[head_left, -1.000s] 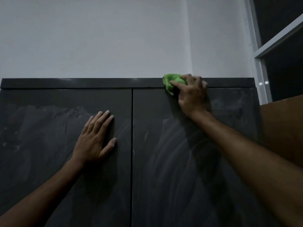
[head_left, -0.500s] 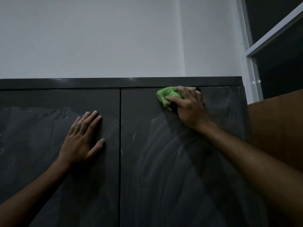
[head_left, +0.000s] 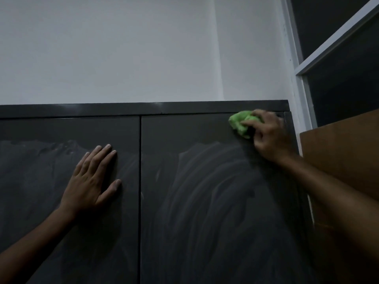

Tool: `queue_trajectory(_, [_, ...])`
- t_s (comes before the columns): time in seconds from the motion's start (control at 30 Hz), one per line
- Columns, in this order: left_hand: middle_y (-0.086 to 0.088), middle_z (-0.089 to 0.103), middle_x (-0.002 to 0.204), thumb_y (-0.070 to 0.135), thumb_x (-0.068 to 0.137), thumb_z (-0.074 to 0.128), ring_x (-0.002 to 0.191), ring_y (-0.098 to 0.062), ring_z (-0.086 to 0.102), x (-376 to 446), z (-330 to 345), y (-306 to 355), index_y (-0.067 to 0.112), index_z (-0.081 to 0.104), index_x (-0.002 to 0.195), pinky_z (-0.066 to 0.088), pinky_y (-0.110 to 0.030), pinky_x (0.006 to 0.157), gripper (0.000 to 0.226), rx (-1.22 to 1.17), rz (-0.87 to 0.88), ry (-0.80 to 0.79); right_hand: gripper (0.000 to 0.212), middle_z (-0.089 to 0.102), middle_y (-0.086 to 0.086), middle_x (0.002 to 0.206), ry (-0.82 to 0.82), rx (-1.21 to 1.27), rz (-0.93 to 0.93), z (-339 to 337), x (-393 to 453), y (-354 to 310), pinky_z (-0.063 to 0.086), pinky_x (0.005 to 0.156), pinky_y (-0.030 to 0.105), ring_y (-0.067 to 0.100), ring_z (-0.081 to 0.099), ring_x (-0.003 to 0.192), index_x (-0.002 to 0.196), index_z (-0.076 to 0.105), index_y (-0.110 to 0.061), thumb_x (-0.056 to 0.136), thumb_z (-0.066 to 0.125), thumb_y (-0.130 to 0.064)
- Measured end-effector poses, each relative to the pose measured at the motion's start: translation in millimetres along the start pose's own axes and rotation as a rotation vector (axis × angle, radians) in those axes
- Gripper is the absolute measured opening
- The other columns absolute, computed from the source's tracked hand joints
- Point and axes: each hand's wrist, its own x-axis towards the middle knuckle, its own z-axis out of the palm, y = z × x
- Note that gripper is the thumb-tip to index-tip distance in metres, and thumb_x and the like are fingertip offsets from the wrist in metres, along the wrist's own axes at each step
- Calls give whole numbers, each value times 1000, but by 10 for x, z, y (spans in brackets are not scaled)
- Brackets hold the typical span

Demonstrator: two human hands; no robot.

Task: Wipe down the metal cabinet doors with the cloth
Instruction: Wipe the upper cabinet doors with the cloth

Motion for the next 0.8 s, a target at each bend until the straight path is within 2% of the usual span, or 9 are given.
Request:
queue_trajectory(0.1, [-14,27,170,59,94,42,159,-31,19,13,-10,4,8,35,160,5,-39,132,84,-4,0,-2,49,56,15,136,106,5,271,-31,326,148,40,103,53,40,49,122,124,70,-17,83,53,5])
queue_trajectory(0.17, [-14,27,170,61,95,41,159,-31,19,6,-6,6,8,34,160,5,-39,132,84,-6,-6,-4,50,56,17,138,100,60,239,69,367,-119,39,106,53,40,48,126,125,70,-16,82,51,1])
queue_trajectory(0.3, [-13,25,170,63,95,39,160,-31,18,8,-4,-1,9,33,161,5,-41,132,85,-4,-7,-25,50,57,16,136,-30,76,-86,105,-98,-155,39,110,53,38,49,127,123,71,-14,79,48,-2])
queue_trajectory(0.33, [-13,24,171,63,95,39,160,-31,17,5,-5,-3,9,32,161,5,-41,132,86,-4,-9,-33,50,56,17,137,-27,61,-73,42,-128,-26,40,109,55,38,48,128,123,71,-14,81,49,2])
queue_trajectory(0.4, [-12,23,171,63,94,39,161,-30,15,-5,-4,-7,10,31,162,6,-43,132,87,-5,-15,-40,49,49,17,141,23,70,107,-72,-21,184,42,108,55,37,44,130,125,69,-16,85,53,7])
queue_trajectory(0.5, [-12,23,171,62,95,38,161,-29,14,-6,3,2,10,30,162,8,-45,132,86,-12,-19,-30,45,44,17,146,109,97,293,-30,217,108,42,111,50,34,41,132,129,68,-15,91,53,5])
queue_trajectory(0.67, [-13,25,170,61,94,40,161,-29,14,3,-5,7,10,32,162,8,-44,132,86,-16,-16,-21,49,47,18,142,-35,96,28,15,-297,42,41,112,52,39,44,133,126,67,-11,84,57,11])
queue_trajectory(0.73, [-14,25,170,61,93,41,161,-29,14,1,-8,3,10,31,162,7,-44,132,87,-21,-17,-27,52,46,19,143,-35,73,76,-71,-354,244,42,110,56,40,44,134,127,66,-10,82,55,15])
queue_trajectory(0.8, [-13,24,171,62,93,40,161,-29,14,-4,-6,8,10,31,162,8,-46,132,87,-22,-21,-28,51,45,20,146,35,70,210,-73,-139,329,41,111,57,41,42,136,129,64,-10,86,52,14])
